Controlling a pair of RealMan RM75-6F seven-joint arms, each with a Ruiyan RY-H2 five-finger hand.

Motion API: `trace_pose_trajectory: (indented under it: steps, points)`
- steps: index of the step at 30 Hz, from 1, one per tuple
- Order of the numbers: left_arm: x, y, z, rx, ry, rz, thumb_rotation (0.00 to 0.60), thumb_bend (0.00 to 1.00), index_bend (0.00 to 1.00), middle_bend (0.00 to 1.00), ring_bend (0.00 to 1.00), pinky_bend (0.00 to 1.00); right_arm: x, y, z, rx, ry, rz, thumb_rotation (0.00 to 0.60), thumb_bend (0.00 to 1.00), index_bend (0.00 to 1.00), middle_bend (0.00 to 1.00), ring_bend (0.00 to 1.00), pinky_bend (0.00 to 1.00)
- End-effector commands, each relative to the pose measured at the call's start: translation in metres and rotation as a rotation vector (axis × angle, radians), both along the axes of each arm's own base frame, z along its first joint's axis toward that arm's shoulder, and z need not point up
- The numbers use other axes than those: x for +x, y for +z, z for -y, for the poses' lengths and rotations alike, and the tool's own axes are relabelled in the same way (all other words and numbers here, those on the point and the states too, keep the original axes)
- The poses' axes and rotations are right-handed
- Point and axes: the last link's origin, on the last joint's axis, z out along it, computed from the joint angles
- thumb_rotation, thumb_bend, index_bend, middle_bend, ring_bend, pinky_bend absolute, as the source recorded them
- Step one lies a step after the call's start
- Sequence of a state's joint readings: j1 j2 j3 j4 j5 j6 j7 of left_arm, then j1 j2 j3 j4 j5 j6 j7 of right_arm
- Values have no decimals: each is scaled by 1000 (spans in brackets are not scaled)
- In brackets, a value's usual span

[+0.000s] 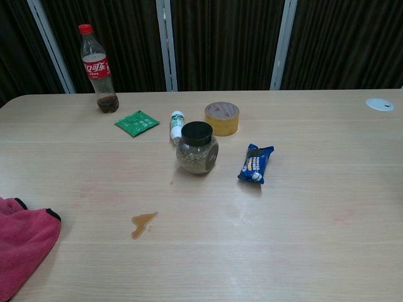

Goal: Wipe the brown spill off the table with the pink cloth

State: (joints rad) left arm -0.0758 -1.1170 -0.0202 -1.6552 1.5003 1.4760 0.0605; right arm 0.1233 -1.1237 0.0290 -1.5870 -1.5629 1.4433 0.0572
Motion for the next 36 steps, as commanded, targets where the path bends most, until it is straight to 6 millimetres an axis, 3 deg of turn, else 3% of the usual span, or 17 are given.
trace_pose_trajectory:
  steps: [1, 21, 36]
  points:
    - [0, -1, 0, -2, -3, -5, 600, 0, 0, 0, 0, 0, 0, 1, 0, -1, -1, 4, 600, 0, 0, 0, 0, 0]
    - [-1, -7, 3, -62, 34, -23, 600, 0, 0, 0, 0, 0, 0, 0, 0, 5, -3, 3, 600, 0, 0, 0, 0, 0]
    - [3, -44, -4, -311, 205, -83, 600, 0, 0, 0, 0, 0, 1, 1, -2, 4, -6, 17, 600, 0, 0, 0, 0, 0]
